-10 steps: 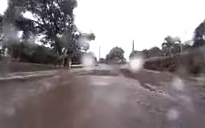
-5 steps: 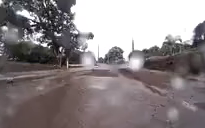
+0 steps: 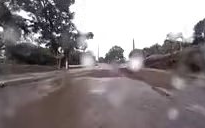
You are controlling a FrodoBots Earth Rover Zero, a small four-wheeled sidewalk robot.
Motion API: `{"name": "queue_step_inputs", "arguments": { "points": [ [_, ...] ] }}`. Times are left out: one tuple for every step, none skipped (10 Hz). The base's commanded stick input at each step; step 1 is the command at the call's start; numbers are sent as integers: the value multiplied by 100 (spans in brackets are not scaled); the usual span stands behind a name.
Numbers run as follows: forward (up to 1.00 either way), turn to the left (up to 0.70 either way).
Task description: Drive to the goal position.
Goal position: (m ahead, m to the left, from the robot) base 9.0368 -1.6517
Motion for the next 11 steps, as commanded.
{"name": "queue_step_inputs", "arguments": {
  "points": [
    [85,0],
    [85,0],
    [85,0],
    [85,0],
    [85,0],
    [85,0],
    [85,0],
    [85,0],
    [85,0],
    [85,0],
    [85,0]
  ]
}}
